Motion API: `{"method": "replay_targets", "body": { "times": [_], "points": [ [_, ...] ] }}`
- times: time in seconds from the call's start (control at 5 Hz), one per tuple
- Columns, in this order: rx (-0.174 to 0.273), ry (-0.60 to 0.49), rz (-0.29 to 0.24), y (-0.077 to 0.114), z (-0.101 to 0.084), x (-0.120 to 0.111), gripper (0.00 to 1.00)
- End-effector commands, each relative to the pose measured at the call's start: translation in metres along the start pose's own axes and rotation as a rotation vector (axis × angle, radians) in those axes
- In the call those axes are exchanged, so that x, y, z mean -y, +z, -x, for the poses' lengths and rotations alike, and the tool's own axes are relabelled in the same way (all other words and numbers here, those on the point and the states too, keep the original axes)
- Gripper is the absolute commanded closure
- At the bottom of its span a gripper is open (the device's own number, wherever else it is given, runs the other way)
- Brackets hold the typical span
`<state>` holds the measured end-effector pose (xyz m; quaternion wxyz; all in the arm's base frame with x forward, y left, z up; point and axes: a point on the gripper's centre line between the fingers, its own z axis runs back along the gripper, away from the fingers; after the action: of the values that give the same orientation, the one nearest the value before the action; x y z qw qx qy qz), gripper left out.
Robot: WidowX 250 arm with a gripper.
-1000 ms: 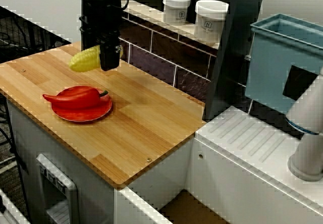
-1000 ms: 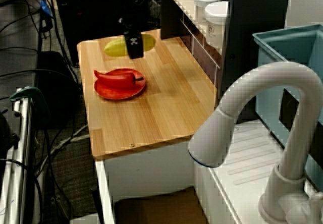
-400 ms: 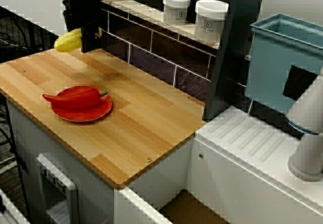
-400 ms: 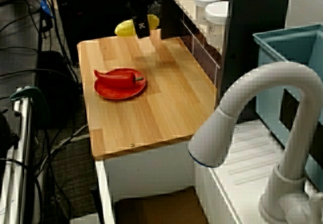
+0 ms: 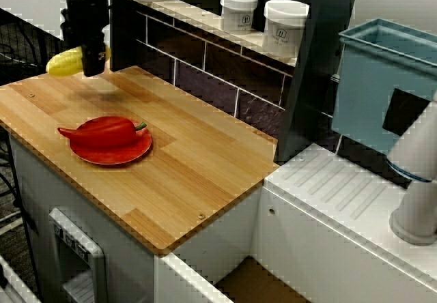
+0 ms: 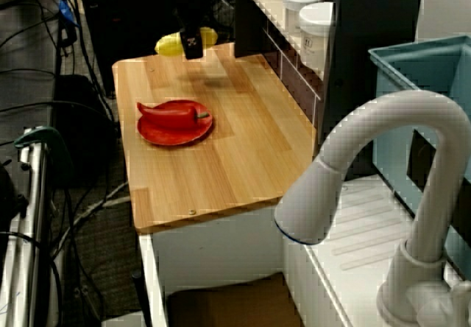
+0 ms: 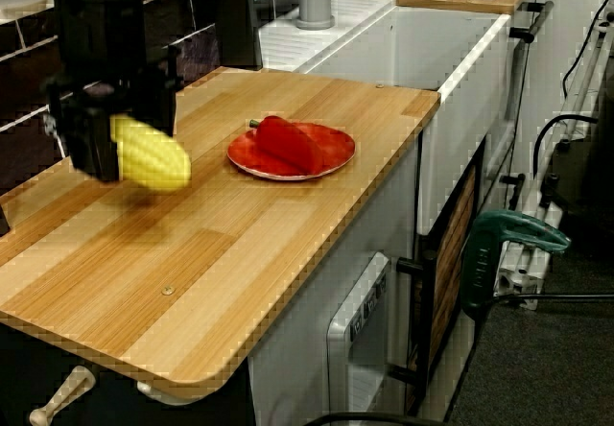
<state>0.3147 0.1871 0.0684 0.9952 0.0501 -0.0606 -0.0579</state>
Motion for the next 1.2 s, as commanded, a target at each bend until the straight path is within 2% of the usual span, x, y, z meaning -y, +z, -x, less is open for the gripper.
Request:
{"method": "replay_targets", "body": {
  "times": [0.0, 0.2, 0.6, 0.8, 1.0],
  "points": [
    [0.01, 0.027, -0.037, 0.002, 0.005, -0.005, 1.0],
    [-0.011, 0.018, -0.024, -0.005, 0.005, 0.0, 1.0],
    [-0.035, -0.011, -0.032, -0.019, 0.009, 0.013, 1.0],
    [-0.049, -0.011, -0.017, -0.019, 0.009, 0.013, 0.0],
    [-0.044, 0.009, 0.031, -0.017, 0.012, 0.008, 0.0]
  ]
}}
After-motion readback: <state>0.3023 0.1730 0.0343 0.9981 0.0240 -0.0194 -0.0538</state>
